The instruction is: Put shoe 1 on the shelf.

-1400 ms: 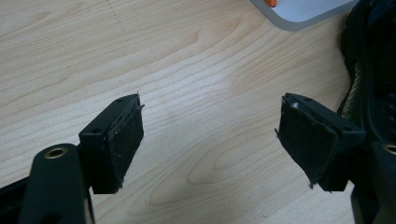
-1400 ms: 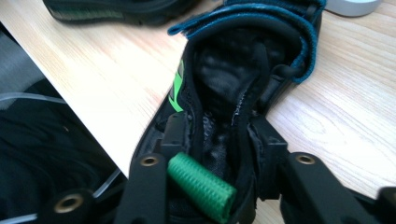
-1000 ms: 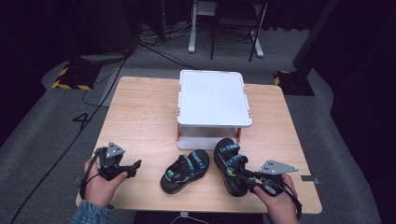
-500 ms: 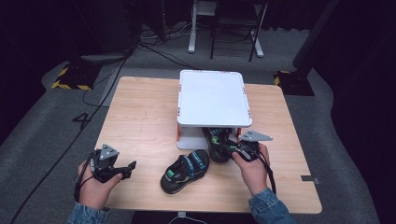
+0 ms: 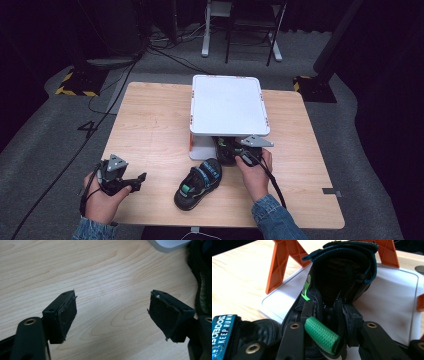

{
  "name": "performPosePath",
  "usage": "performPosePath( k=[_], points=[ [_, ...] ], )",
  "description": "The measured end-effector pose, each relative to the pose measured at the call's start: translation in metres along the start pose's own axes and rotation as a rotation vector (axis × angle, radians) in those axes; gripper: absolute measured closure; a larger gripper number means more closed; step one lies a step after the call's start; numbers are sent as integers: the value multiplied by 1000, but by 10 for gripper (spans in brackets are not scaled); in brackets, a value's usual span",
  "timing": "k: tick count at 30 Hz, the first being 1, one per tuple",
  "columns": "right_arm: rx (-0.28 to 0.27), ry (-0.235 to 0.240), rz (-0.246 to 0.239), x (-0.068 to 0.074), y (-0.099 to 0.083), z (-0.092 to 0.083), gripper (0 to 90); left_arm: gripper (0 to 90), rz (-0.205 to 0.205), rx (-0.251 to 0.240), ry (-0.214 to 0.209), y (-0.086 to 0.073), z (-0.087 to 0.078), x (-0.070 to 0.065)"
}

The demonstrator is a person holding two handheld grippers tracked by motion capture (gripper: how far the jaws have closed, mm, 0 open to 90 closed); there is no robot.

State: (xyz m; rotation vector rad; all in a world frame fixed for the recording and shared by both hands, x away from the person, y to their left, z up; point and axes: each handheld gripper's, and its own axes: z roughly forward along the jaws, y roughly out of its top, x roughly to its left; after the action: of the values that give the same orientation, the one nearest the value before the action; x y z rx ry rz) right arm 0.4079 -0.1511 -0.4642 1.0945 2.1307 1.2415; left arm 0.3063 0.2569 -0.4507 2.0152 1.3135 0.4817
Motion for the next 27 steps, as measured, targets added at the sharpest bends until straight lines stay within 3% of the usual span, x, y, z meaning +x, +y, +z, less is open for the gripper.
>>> performPosePath(
  k=[2,8,11,14,17,20,21,22,23,25,26,27],
  points=[
    [-6,-16,-10,3,-1,3,668,229,0,1,0,0,0,0],
    [-11,-4,-58,7,-7,12,622,230,-3,0,-2,0,0,0],
    [-26,6,-52,6,-9,14,494,230,-2,-2,0,1,0,-1],
    [-20,3,-55,5,-9,12,436,231,-3,-2,-1,1,0,0],
    [-69,15,-52,3,-9,-6,405,231,-1,-1,-2,1,1,-1],
    [-63,51,-65,3,-11,-18,432,231,-1,-1,-2,1,1,-1],
    [-28,75,-95,6,-17,-30,500,231,-2,3,-4,1,1,-2],
    [-28,75,-95,6,-17,-30,500,231,-2,3,-4,1,1,-2],
    [27,94,-119,8,-24,-39,549,231,2,3,-2,1,1,-2],
    [80,112,-127,10,-31,-43,658,231,10,5,-4,2,2,-4],
    [80,112,-127,10,-31,-43,658,231,10,5,-4,2,2,-4],
    [114,127,-132,10,-36,-40,706,231,11,6,-3,3,3,-6]
  ],
)
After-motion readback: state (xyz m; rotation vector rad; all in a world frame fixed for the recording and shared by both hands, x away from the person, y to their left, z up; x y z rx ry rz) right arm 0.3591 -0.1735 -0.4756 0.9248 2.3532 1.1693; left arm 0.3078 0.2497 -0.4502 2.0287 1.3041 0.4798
